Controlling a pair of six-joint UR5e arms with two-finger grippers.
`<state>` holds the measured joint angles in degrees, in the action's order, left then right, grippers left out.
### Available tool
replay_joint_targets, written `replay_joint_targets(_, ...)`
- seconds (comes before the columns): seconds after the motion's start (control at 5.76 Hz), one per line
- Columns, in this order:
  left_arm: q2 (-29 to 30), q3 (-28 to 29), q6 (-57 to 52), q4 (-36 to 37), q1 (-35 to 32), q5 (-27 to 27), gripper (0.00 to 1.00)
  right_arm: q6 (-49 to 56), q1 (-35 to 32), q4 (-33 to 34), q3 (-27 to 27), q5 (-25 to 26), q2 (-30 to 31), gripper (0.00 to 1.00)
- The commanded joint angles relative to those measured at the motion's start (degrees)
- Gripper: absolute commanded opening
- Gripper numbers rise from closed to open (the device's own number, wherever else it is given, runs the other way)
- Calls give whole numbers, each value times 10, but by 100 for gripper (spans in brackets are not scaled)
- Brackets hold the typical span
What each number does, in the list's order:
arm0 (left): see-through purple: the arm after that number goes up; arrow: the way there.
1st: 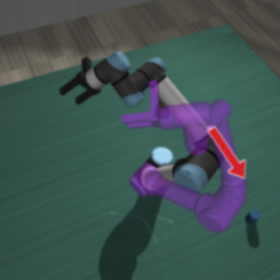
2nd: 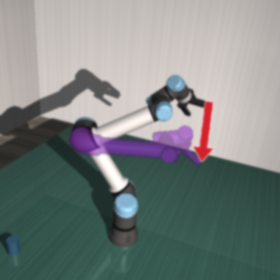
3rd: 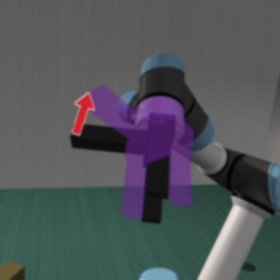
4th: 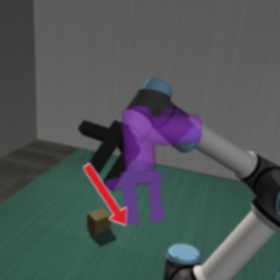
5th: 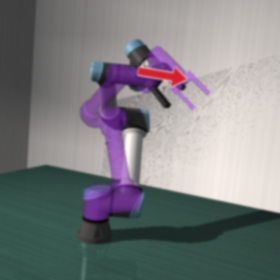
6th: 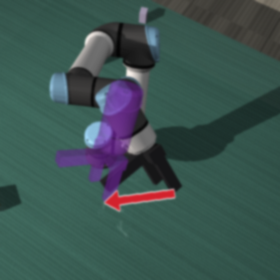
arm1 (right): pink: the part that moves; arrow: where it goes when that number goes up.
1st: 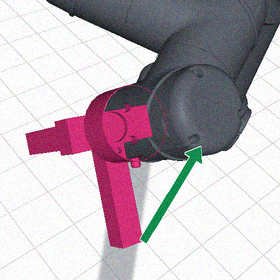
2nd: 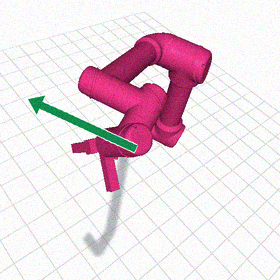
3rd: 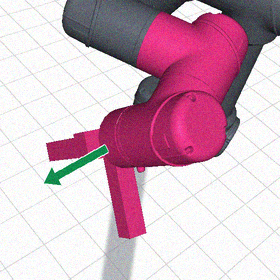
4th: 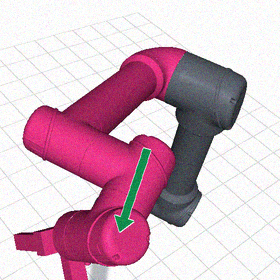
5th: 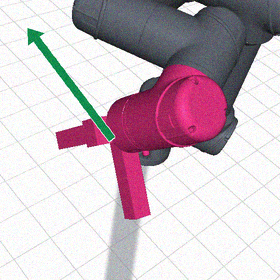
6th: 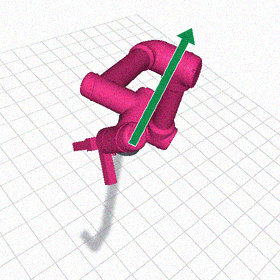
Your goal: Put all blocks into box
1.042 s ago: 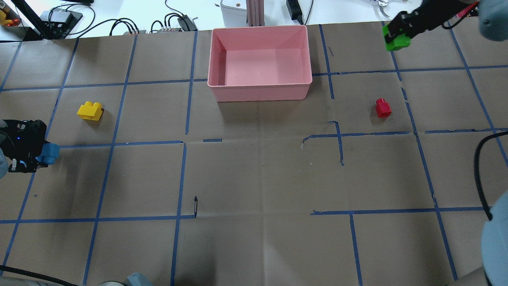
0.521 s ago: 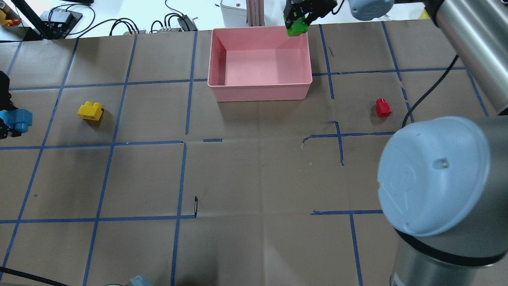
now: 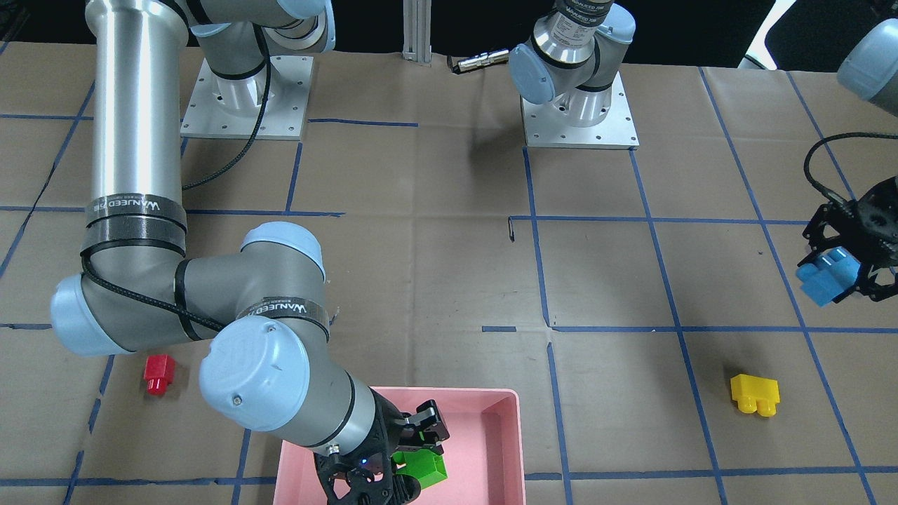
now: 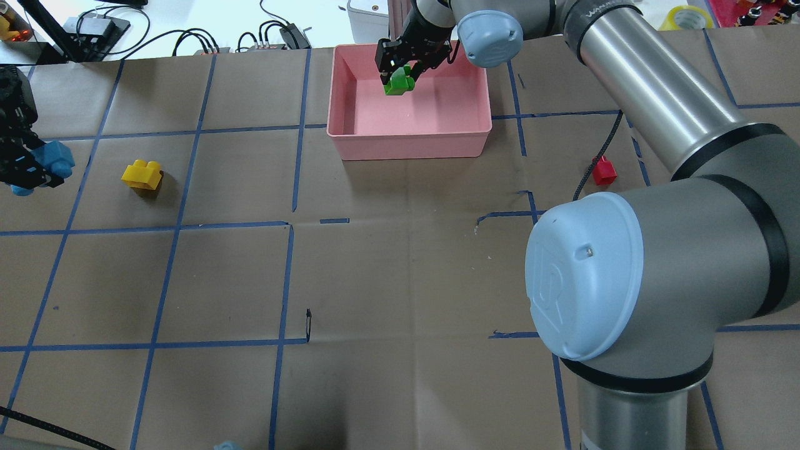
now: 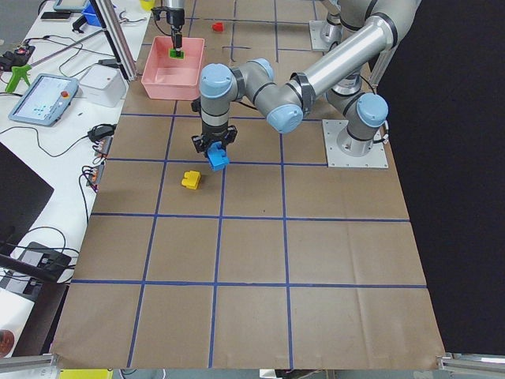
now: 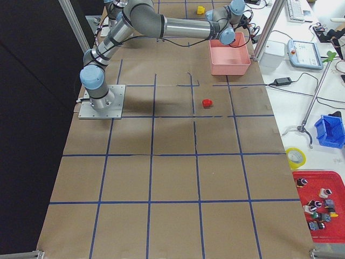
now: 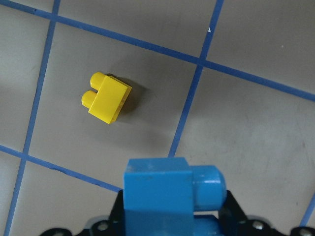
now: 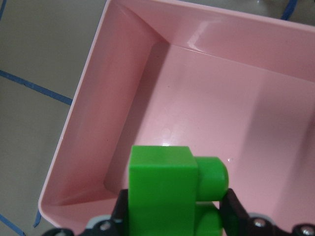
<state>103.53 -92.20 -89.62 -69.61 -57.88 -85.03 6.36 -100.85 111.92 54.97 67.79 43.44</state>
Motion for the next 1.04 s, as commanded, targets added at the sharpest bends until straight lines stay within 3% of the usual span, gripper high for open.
replay_joint_targets(0.0, 67, 93, 243, -30, -73, 5, 6, 7, 1, 4, 1, 0, 3, 99)
replay_joint_targets(0.17, 105, 159, 372, -67, -105, 1, 6, 7, 7, -5, 2, 4, 10, 99)
replay_joint_targets(0.35, 136, 223, 503, -102, -140, 1, 6, 9, 27, -9, 2, 48, 27, 99)
replay_joint_targets(0.52, 166, 284, 640, -136, -187, 2, 6, 22, 58, -111, 3, 78, 71, 99)
replay_joint_targets(0.69, 196, 333, 758, -156, -233, 3, 6, 88, 85, -194, 3, 110, 107, 93)
replay_joint_targets(0.87, 218, 368, 824, -155, -284, 4, 6, 104, 106, -204, 4, 169, 145, 93)
